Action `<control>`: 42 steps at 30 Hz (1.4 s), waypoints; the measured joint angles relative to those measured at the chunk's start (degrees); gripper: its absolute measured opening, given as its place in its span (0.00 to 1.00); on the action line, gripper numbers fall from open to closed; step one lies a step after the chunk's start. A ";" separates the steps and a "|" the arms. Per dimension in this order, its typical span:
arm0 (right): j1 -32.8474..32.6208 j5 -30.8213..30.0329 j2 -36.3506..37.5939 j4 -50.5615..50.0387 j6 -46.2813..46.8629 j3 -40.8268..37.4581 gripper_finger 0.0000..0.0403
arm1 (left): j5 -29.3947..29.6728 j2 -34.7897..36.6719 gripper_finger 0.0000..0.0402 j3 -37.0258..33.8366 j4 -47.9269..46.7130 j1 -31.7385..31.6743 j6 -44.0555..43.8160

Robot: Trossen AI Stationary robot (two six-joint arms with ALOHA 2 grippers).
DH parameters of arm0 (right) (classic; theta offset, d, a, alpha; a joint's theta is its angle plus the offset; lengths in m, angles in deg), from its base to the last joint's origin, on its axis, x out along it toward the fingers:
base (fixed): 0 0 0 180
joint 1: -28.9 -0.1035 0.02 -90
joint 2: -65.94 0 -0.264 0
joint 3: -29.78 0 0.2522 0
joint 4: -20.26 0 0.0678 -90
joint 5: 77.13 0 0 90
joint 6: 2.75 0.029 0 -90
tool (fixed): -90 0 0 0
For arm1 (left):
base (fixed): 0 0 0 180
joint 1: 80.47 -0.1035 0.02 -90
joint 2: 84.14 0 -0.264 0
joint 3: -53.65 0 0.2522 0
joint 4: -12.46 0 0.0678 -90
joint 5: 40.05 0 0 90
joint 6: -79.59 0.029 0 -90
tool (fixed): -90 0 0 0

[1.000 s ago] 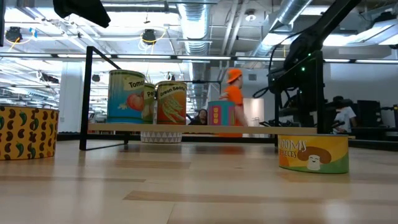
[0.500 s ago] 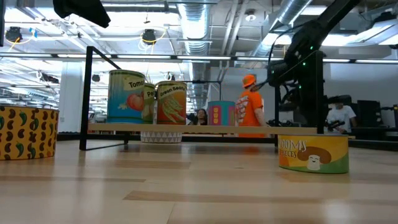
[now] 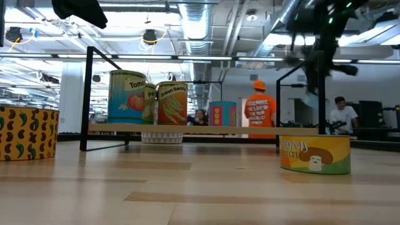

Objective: Pick and place cans onto a shelf
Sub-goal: Put the canned salmon on the shelf

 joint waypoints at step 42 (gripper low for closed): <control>-18.56 19.83 -32.10 -16.71 -66.01 43.01 0.01 | -1.48 0.00 0.18 0.00 0.00 0.01 1.24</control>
